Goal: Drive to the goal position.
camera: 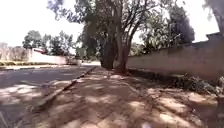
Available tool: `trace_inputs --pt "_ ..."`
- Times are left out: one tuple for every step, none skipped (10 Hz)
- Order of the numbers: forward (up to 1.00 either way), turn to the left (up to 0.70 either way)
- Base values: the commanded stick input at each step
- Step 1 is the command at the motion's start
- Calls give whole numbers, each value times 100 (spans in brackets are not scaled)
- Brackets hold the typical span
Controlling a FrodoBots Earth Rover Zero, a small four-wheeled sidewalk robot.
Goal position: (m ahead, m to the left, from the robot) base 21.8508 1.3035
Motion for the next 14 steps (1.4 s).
trace_inputs --pt "0 0" --pt "-29 0" --pt "-64 0" --pt "-70 0" --pt "-70 0" --pt "-70 0" --pt "-70 0" --pt "-70 0" --pt "-70 0" --pt "-63 0" --pt "-31 0" --pt "0 0" --pt "0 0" --pt "0 0"
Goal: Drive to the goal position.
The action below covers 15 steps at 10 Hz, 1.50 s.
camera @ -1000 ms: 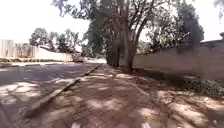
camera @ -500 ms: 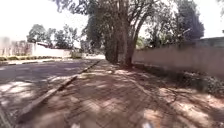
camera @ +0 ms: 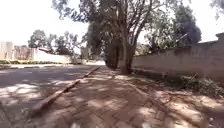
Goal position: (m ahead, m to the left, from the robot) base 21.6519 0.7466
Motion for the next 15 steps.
trace_inputs --pt "0 0" --pt "0 0" --pt "0 0" --pt "0 0" --pt "0 0" --pt "0 0" --pt "37 9" --pt "58 25" --pt "70 35" --pt "70 35" --pt "70 35" --pt "70 35" --pt "70 35" --pt "70 35" --pt "70 35"
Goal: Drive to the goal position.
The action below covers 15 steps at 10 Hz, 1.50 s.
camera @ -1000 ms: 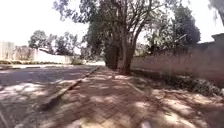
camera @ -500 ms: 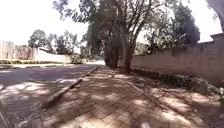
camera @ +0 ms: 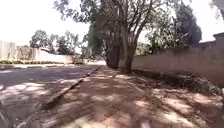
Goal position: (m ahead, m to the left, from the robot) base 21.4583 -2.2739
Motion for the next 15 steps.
trace_inputs --pt "70 35" --pt "70 35" --pt "70 35" --pt "70 35" --pt "70 35" --pt "70 35" --pt "70 35" --pt "70 35" --pt "70 35" --pt "70 35" --pt "70 35" --pt "70 35" --pt "70 35" --pt "70 0" --pt "70 0"
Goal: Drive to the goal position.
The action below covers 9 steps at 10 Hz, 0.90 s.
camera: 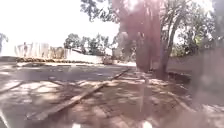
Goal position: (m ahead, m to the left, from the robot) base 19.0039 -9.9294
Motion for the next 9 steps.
trace_inputs --pt "70 0" --pt "70 0" --pt "70 0" --pt "70 0" --pt "70 -35" --pt "70 -35" --pt "70 -35" --pt "70 -35" --pt "70 -35"
